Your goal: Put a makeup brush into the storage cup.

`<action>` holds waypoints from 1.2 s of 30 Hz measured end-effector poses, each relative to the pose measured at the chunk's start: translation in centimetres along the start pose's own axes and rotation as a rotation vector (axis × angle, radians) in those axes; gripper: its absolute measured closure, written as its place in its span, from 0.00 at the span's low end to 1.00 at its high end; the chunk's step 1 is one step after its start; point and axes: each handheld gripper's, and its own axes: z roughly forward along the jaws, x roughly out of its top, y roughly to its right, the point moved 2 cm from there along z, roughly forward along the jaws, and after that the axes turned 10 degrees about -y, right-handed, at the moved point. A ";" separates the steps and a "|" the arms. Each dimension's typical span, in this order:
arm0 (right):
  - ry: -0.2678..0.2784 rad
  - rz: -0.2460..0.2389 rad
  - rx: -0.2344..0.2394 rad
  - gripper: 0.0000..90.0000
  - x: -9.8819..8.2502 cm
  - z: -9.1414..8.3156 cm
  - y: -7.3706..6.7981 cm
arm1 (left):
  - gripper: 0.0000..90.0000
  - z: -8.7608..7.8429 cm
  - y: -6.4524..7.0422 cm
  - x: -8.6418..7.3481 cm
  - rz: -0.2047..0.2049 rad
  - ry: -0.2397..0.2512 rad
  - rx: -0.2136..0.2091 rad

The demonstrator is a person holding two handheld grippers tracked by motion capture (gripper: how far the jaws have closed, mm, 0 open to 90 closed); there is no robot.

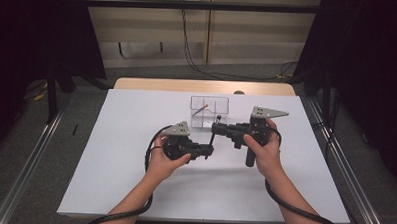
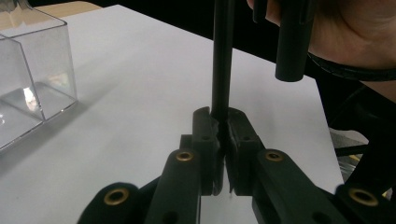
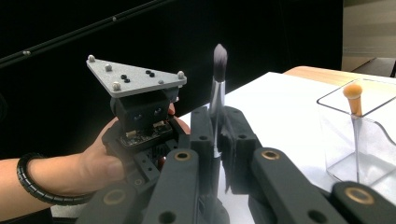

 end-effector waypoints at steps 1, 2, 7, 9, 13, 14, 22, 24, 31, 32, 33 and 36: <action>0.000 0.001 0.006 0.94 0.0 0.0 0.0 | 0.89 0.0 0.0 0.1 -0.004 0.013 -0.009; -0.003 -0.001 0.004 0.94 0.0 0.0 0.0 | 0.85 -0.1 0.0 0.1 -0.006 0.024 -0.018; -0.008 -0.006 0.005 0.94 0.0 0.1 0.0 | 0.74 -0.4 0.0 0.5 0.008 0.058 -0.036; -0.011 -0.009 0.007 0.94 0.0 0.1 -0.1 | 0.70 -0.4 0.0 0.7 0.009 0.067 -0.037; -0.021 -0.013 0.001 0.94 -0.1 0.2 -0.1 | 0.64 -0.5 0.1 0.9 0.015 0.078 -0.049; -0.021 -0.017 0.002 0.94 -0.1 0.3 -0.1 | 0.65 -0.5 0.1 0.9 0.018 0.078 -0.048; -0.033 -0.033 0.006 0.94 -0.1 0.4 -0.3 | 0.72 -1.1 -0.2 1.5 0.014 0.094 -0.040; -0.036 -0.037 0.006 0.94 -0.1 0.4 -0.3 | 0.77 -1.2 -0.2 1.6 0.010 0.092 -0.037; -0.034 -0.039 0.009 0.94 -0.3 0.5 -0.4 | 0.92 -1.3 -0.2 1.6 -0.001 0.099 -0.038; -0.033 -0.040 0.009 0.94 -0.4 0.5 -0.4 | 0.92 -1.3 -0.2 1.6 0.000 0.094 -0.038; -0.035 -0.038 0.009 0.94 -0.4 0.5 -0.4 | 0.93 -1.3 -0.2 1.6 0.001 0.091 -0.044; -0.035 -0.038 0.012 0.93 -0.5 0.5 -0.3 | 0.93 -1.4 -0.2 1.6 -0.001 0.089 -0.043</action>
